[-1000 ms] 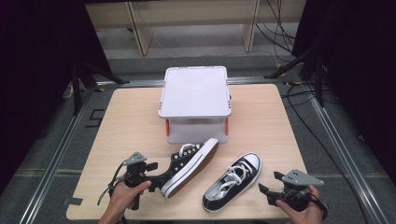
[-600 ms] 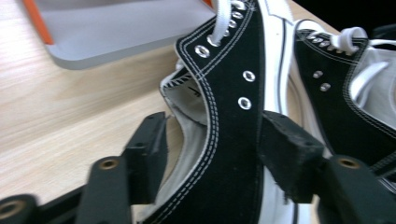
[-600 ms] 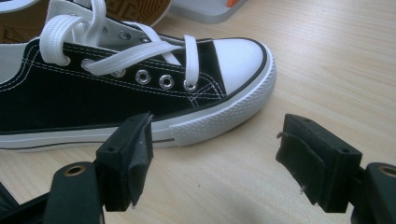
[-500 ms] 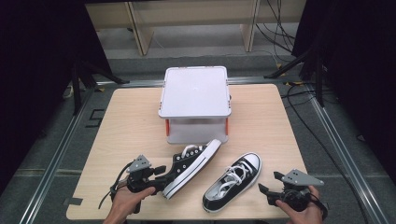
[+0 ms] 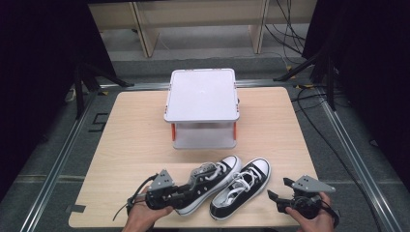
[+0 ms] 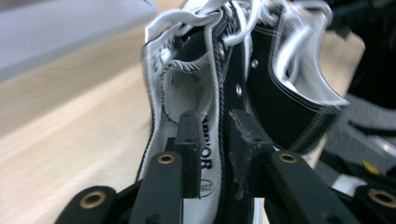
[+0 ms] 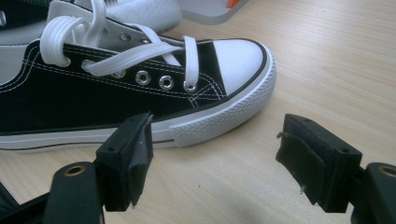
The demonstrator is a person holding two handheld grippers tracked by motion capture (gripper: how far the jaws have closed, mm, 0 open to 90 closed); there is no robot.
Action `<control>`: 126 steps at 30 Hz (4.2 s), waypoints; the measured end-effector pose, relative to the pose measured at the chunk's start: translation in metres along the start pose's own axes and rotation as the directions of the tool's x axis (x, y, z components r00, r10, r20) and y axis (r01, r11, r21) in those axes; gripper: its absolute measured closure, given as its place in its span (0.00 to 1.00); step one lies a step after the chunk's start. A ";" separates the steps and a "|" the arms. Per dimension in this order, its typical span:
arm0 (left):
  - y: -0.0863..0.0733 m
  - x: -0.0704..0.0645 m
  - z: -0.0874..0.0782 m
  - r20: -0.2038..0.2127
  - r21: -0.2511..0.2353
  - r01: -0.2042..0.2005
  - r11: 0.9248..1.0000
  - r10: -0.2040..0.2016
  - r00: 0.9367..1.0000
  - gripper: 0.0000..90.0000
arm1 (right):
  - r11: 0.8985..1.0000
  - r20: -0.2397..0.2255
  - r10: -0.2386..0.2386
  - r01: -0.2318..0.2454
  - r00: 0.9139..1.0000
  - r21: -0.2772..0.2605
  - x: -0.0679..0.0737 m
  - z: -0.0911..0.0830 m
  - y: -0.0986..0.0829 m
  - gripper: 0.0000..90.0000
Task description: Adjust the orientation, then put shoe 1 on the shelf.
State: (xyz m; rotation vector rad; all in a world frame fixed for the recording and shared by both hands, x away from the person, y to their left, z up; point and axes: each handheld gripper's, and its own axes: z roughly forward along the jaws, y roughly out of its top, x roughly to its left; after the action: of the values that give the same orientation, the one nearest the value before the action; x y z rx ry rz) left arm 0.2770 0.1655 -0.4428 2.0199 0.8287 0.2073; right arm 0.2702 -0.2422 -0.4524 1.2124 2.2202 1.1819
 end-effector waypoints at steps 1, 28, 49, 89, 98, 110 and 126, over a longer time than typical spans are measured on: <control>0.001 -0.002 0.000 0.003 -0.005 -0.001 1.000 0.001 1.000 0.85 | 1.000 -0.002 -0.005 0.005 1.000 -0.003 0.000 0.000 0.000 0.29; 0.019 0.034 0.003 -0.032 0.028 -0.002 1.000 0.003 0.999 0.50 | 1.000 -0.010 -0.017 0.017 1.000 -0.005 -0.002 0.002 -0.001 0.29; 0.025 0.047 0.011 0.015 0.050 0.023 0.998 -0.024 1.000 0.55 | 1.000 -0.021 -0.016 0.016 1.000 -0.002 -0.003 0.002 -0.001 0.30; 0.031 0.041 0.048 0.023 0.100 0.006 0.995 -0.009 1.000 0.95 | 1.000 -0.017 -0.012 0.012 1.000 -0.006 -0.005 0.002 -0.003 0.31; 0.030 0.045 0.043 0.020 0.106 0.000 0.994 -0.002 1.000 0.95 | 0.999 -0.025 0.030 -0.029 0.999 0.016 -0.001 0.002 -0.002 0.31; 0.035 0.050 0.027 0.013 0.057 0.035 0.998 -0.036 0.999 0.95 | 1.000 -0.021 0.029 -0.029 0.999 0.013 -0.002 0.002 -0.002 0.31; 0.076 0.065 0.000 0.031 0.168 0.047 0.985 -0.053 0.998 0.95 | 1.000 -0.026 -0.009 0.009 1.000 0.003 -0.006 0.006 -0.001 0.31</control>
State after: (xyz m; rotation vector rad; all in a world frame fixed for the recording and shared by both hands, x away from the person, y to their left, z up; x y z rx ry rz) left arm 0.3625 0.1791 -0.3932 2.1498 0.8993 0.0748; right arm 0.2770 -0.2438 -0.4570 1.1938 2.2452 1.1979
